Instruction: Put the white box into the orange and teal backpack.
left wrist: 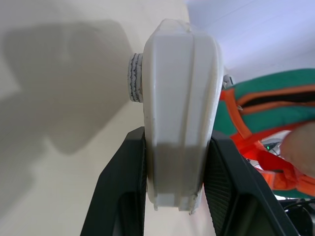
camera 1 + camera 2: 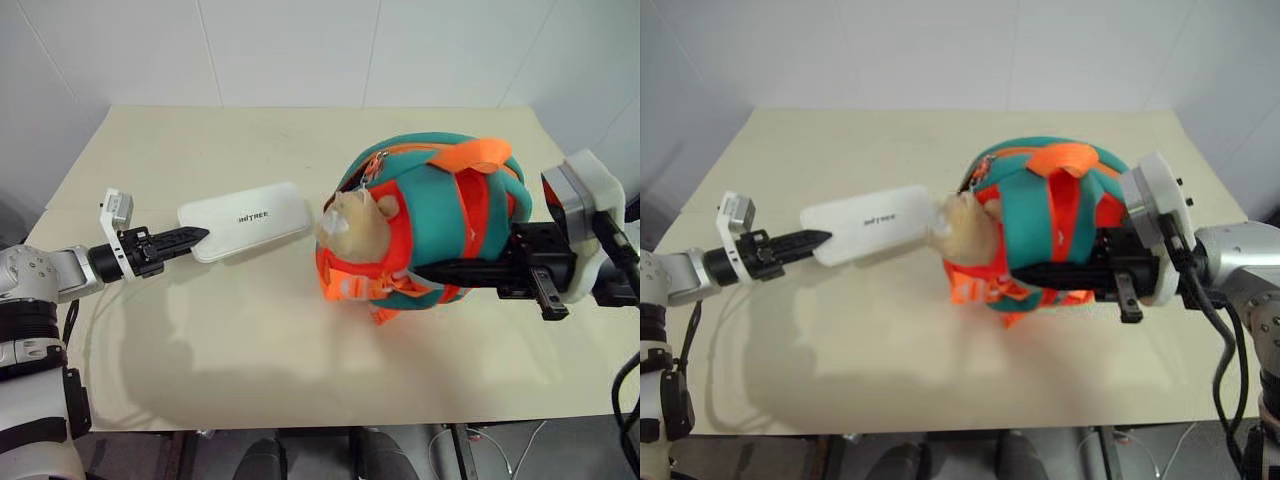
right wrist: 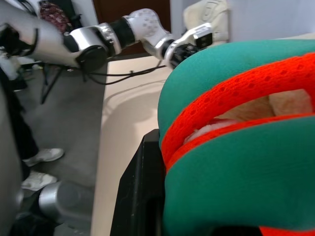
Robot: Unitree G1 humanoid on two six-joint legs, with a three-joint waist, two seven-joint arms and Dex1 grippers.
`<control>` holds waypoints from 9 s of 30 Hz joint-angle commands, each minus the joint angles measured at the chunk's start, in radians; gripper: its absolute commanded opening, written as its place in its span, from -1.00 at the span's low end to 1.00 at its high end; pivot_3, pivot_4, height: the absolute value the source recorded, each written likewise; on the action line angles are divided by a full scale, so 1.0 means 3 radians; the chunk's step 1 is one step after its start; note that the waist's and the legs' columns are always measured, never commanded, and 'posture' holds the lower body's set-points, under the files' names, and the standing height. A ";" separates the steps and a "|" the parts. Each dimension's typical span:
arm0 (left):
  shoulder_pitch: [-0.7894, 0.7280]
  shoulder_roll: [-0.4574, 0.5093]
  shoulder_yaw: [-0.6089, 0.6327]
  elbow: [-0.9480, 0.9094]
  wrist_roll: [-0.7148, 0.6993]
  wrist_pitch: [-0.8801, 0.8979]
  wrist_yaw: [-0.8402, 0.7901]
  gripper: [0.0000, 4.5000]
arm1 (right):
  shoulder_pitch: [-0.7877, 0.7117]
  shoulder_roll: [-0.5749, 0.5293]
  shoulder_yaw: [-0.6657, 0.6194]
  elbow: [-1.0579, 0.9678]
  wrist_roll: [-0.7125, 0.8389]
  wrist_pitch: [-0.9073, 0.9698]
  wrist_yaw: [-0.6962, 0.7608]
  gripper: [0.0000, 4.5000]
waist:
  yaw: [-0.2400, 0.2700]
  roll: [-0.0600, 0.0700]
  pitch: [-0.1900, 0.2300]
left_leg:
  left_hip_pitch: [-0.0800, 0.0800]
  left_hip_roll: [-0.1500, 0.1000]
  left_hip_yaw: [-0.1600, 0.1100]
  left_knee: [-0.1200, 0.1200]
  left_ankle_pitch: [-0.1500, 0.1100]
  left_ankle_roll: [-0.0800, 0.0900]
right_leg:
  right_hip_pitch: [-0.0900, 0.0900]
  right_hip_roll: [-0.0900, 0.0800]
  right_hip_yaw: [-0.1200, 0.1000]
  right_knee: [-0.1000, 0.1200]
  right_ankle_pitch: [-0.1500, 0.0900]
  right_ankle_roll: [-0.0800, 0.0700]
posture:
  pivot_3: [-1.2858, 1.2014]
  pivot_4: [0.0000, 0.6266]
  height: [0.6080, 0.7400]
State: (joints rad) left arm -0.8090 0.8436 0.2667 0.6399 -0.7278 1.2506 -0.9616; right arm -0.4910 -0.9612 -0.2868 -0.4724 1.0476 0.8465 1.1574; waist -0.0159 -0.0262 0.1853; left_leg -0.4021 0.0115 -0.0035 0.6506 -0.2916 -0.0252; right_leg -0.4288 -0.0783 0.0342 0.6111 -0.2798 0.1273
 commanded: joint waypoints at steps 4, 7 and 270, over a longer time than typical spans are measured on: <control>-0.0104 0.0099 0.0012 -0.0127 0.0021 -0.0123 -0.0253 -0.46 | 0.0272 -0.0053 -0.0076 -0.0161 -0.0093 -0.0278 0.0214 -0.72 | 0.0008 -0.0001 0.0000 | 0.0000 0.0000 0.0001 0.0004 0.0000 0.0001 | 0.0000 0.0000 0.0001 0.0004 0.0000 0.0000 | 0.03 -0.52 1.00; -0.0062 0.0159 -0.0009 -0.0220 0.0027 -0.0139 -0.0360 -0.46 | 0.0453 -0.0058 -0.0124 -0.0146 -0.0123 -0.0354 0.0303 -0.72 | 0.0021 -0.0002 -0.0001 | 0.0000 0.0001 0.0000 0.0008 0.0000 0.0002 | 0.0000 0.0001 0.0000 0.0007 0.0000 0.0000 | 0.03 -0.52 1.00; -0.1245 0.0135 -0.1931 -0.0310 0.2079 -0.2824 -0.1690 -0.80 | 0.0314 0.0247 0.0437 0.0308 -0.1096 -0.1036 -0.0011 -0.72 | 0.0037 -0.0002 0.0001 | 0.0049 0.0004 -0.0001 0.0038 0.0004 0.0022 | 0.0054 0.0018 0.0013 0.0025 0.0004 0.0005 | 0.03 -0.52 1.00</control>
State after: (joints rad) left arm -1.1846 0.8485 -0.3072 0.5050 -0.1624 0.4304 -1.4547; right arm -0.3886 -0.8718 -0.1258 -0.3805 0.7219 0.5504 1.1480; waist -0.0047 -0.0269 0.1856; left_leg -0.3875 0.0126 -0.0037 0.6621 -0.2905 -0.0186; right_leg -0.4126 -0.0730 0.0381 0.6187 -0.2787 0.1289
